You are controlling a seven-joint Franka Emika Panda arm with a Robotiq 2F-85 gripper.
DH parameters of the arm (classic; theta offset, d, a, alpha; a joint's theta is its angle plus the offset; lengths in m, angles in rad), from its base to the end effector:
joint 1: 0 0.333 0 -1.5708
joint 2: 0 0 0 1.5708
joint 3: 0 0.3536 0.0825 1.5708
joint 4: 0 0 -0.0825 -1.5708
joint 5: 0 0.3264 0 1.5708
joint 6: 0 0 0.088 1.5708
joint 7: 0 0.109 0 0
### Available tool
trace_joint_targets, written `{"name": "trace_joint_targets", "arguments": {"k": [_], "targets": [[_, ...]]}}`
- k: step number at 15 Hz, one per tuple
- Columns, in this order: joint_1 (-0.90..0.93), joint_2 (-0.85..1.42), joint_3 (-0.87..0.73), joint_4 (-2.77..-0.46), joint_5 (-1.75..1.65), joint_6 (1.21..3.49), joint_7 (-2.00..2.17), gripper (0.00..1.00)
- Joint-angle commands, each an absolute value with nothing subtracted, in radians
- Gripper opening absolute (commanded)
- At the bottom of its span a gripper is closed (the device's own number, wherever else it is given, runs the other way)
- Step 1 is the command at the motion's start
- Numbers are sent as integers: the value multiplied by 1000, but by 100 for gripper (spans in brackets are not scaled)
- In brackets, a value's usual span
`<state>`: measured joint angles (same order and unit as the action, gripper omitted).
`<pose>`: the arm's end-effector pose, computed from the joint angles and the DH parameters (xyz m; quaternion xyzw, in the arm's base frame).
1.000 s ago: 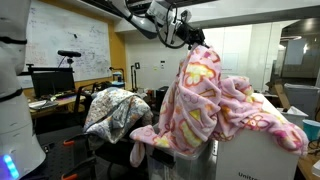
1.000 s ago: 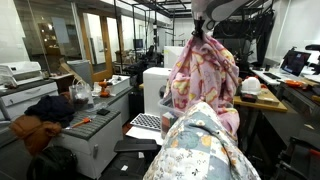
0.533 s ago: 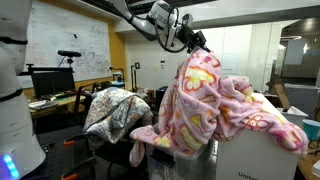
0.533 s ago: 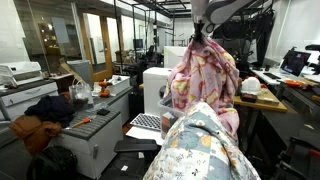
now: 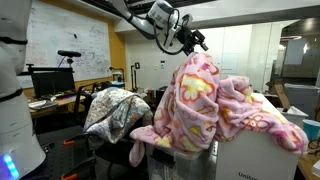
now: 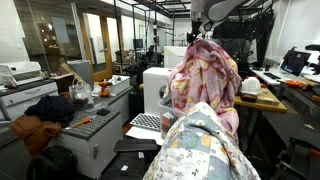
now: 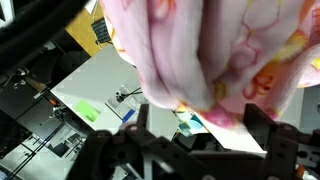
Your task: Place the pink fleece blanket on the clear storage bin
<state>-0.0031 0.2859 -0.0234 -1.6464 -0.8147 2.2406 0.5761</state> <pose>0.6329 -0.0372 0.5428 0.9235 -0.0815 0.2296 0.2964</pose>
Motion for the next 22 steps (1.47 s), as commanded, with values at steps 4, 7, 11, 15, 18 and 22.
{"name": "trace_joint_targets", "arguments": {"k": [4,7,11,15,18,22], "targets": [[9,223,-29,-1671,-622,2300,533,100],[3,231,-31,-1670,-487,2336,468,100],[-2,239,-28,-1682,-322,2374,366,100],[-2,237,-16,-1716,-188,2422,258,100],[11,216,-3,-1753,-127,2418,221,100],[31,194,19,-1805,-72,2418,208,100]]}}
